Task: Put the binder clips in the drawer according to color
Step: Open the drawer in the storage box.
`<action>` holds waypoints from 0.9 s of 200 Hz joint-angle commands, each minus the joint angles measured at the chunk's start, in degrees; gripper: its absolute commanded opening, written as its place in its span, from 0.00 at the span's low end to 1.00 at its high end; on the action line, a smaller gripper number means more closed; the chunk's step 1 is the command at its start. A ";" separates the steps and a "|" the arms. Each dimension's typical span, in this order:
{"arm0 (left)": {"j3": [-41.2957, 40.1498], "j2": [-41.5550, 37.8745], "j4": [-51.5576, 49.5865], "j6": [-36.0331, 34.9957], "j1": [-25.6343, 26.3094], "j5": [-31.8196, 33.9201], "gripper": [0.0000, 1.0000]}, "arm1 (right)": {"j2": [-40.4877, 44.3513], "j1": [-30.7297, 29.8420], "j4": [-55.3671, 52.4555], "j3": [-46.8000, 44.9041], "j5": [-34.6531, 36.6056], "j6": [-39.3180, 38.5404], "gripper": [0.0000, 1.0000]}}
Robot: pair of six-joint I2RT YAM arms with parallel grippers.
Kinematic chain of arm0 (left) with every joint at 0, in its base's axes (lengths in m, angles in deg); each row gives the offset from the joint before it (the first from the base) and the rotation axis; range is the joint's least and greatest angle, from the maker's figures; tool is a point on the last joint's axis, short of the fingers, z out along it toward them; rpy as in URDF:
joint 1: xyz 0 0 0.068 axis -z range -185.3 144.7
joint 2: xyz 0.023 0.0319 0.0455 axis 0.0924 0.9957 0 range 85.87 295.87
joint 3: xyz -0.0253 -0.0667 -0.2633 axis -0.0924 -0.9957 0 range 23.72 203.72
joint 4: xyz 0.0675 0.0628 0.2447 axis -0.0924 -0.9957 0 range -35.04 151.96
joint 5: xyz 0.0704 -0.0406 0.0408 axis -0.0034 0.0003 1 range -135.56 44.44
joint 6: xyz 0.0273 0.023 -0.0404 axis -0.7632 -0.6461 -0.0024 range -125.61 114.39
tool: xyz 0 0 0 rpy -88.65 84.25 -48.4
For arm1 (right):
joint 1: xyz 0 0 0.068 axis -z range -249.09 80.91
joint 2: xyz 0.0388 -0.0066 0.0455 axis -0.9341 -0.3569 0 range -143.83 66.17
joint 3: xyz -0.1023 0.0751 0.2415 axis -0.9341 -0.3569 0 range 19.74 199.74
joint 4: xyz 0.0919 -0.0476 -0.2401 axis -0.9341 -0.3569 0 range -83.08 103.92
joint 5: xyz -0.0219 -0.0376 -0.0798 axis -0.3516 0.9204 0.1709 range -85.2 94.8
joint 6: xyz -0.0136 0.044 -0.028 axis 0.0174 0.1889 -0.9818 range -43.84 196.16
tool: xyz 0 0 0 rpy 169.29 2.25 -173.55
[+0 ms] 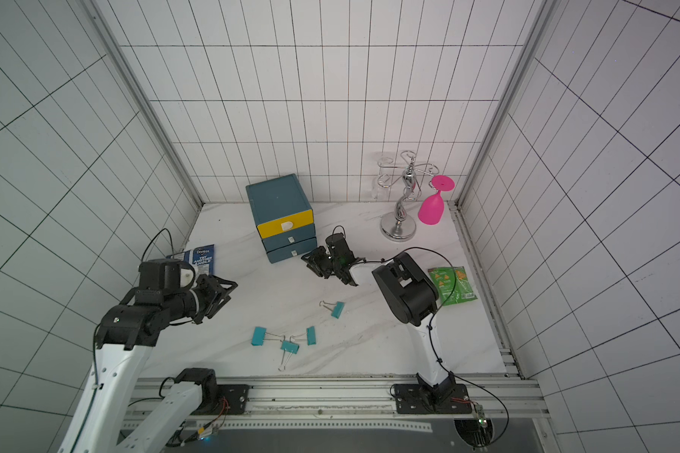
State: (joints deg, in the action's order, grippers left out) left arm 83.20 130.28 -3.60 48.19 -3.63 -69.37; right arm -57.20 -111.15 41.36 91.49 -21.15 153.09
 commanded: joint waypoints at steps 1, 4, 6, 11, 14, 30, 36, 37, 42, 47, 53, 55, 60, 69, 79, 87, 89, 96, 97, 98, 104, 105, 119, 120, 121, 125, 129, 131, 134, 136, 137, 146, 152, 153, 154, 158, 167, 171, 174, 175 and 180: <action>2.49 0.30 -3.13 -2.28 -1.04 -1.91 0.46 | -2.29 -0.98 5.58 3.17 2.77 3.14 0.41; 2.63 0.35 -3.35 -2.54 -1.12 -2.00 0.46 | -2.66 -1.11 5.91 3.38 3.00 3.35 0.41; 2.76 0.34 -3.59 -2.73 -1.14 -2.02 0.46 | -2.79 -1.16 6.12 3.53 3.12 3.50 0.42; 2.91 0.45 -4.13 -3.26 -1.23 -1.96 0.46 | -3.34 -1.33 6.65 3.91 3.47 3.99 0.42; 2.99 0.44 -4.51 -3.60 -1.35 -1.94 0.46 | -3.63 -1.42 7.00 4.05 3.60 4.16 0.42; 3.18 0.31 -6.40 -5.28 -1.96 -1.69 0.46 | -4.79 -1.95 8.12 4.91 4.54 5.14 0.42; 3.11 0.10 -6.95 -5.65 -2.18 -1.53 0.46 | -5.14 -2.16 8.31 5.27 4.79 5.29 0.42; 3.10 0.04 -7.04 -5.69 -2.23 -1.52 0.46 | -5.22 -2.24 8.36 5.35 4.83 5.32 0.42; 2.97 -0.13 -7.39 -5.95 -2.41 -1.51 0.46 | -5.51 -2.35 8.54 5.65 5.01 5.41 0.42; 2.88 -0.37 -7.70 -6.18 -2.67 -1.50 0.46 | -5.82 -2.52 8.73 5.91 5.20 5.55 0.42; 2.75 -0.65 -8.10 -6.41 -2.90 -1.58 0.47 | -6.20 -2.65 9.05 6.20 5.45 5.75 0.42; 2.68 -0.68 -8.21 -6.49 -3.01 -1.67 0.46 | -6.23 -2.67 9.15 6.27 5.47 5.82 0.42; 2.57 -0.80 -8.43 -6.72 -3.23 -1.78 0.47 | -6.47 -2.76 9.43 6.46 5.63 6.01 0.42; 2.39 -1.11 -8.78 -6.93 -3.49 -2.01 0.47 | -6.92 -2.93 9.77 6.76 5.94 6.41 0.42; 2.31 -1.20 -9.10 -7.15 -3.67 -2.28 0.47 | -7.30 -3.11 10.38 6.88 6.27 6.91 0.42; 2.36 -1.31 -9.17 -7.22 -3.84 -2.61 0.47 | -7.63 -3.18 10.73 6.92 6.52 7.25 0.42; 2.36 -1.28 -9.20 -7.22 -3.84 -2.63 0.47 | -7.71 -3.26 10.82 6.98 6.60 7.36 0.42; 2.44 -1.25 -9.23 -7.24 -3.94 -2.81 0.47 | -7.98 -3.28 11.11 7.05 6.83 7.60 0.41; 2.46 -1.29 -9.23 -7.27 -3.90 -2.81 0.47 | -8.00 -3.29 11.17 7.07 6.90 7.61 0.41; 2.47 -1.32 -9.23 -7.29 -3.89 -2.81 0.47 | -8.01 -3.29 11.20 7.08 6.89 7.62 0.41; 2.50 -1.25 -9.24 -7.33 -3.95 -2.97 0.47 | -8.23 -3.37 11.40 7.09 7.03 7.80 0.41; 2.53 -1.30 -9.24 -7.36 -3.96 -2.98 0.47 | -8.26 -3.42 11.40 7.09 7.09 7.80 0.41; 2.49 -1.23 -9.32 -7.48 -4.06 -3.25 0.47 | -8.68 -3.41 11.57 7.26 7.49 8.18 0.40; 2.49 -1.24 -9.32 -7.48 -4.05 -3.25 0.47 | -8.75 -3.39 11.58 7.26 7.54 8.21 0.40; 2.48 -1.20 -9.32 -7.48 -4.09 -3.25 0.47 | -8.78 -3.43 11.58 7.31 7.56 8.22 0.40; 2.41 -1.16 -9.32 -7.55 -4.13 -3.34 0.47 | -8.96 -3.46 11.71 7.40 7.65 8.32 0.40; 2.40 -1.16 -9.32 -7.57 -4.06 -3.42 0.47 | -9.14 -3.46 11.90 7.49 7.74 8.50 0.40; 2.39 -1.23 -9.32 -7.55 -4.07 -3.43 0.47 | -9.20 -3.46 11.97 7.52 7.76 8.55 0.40; 2.35 -1.22 -9.32 -7.52 -4.05 -3.51 0.47 | -9.33 -3.46 12.08 7.61 7.84 8.66 0.40; 2.31 -1.24 -9.32 -7.56 -4.05 -3.56 0.47 | -9.45 -3.46 12.10 7.66 7.89 8.79 0.39; 2.31 -1.24 -9.32 -7.56 -4.13 -3.59 0.47 | -9.48 -3.46 12.11 7.68 7.91 8.82 0.39; 2.23 -1.25 -9.34 -7.53 -4.12 -3.69 0.47 | -9.78 -3.46 12.43 7.79 8.19 9.11 0.38; 2.22 -1.26 -9.41 -7.65 -4.16 -3.77 0.47 | -9.98 -3.46 12.55 7.88 8.35 9.33 0.38; 2.22 -1.30 -9.41 -7.65 -4.15 -3.73 0.47 | -10.02 -3.46 12.55 7.88 8.37 9.31 0.38; 2.22 -1.27 -9.41 -7.61 -4.14 -3.76 0.47 | -10.03 -3.46 12.59 7.88 8.42 9.35 0.38; 2.22 -1.25 -9.41 -7.66 -4.13 -3.78 0.47 | -10.20 -3.46 12.63 7.99 8.54 9.38 0.38; 2.26 -1.26 -9.50 -7.76 -4.18 -3.78 0.47 | -10.43 -3.46 12.64 8.22 8.73 9.51 0.38; 2.26 -1.30 -9.58 -7.81 -4.18 -3.87 0.47 | -10.63 -3.46 12.68 8.41 8.73 9.56 0.38; 2.22 -1.30 -9.59 -7.79 -4.20 -3.87 0.47 | -10.73 -3.45 12.72 8.48 8.73 9.64 0.38; 2.22 -1.27 -9.59 -7.81 -4.26 -3.87 0.47 | -10.79 -3.46 12.72 8.53 8.73 9.64 0.38; 2.28 -1.25 -9.67 -7.94 -4.22 -3.87 0.47 | -11.04 -3.50 12.85 8.73 8.81 9.77 0.38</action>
State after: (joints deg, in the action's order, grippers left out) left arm 85.28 129.38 -12.86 41.65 -7.52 -72.60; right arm -66.73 -114.17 51.94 98.07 -13.77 161.96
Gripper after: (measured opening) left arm 0.470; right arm 0.383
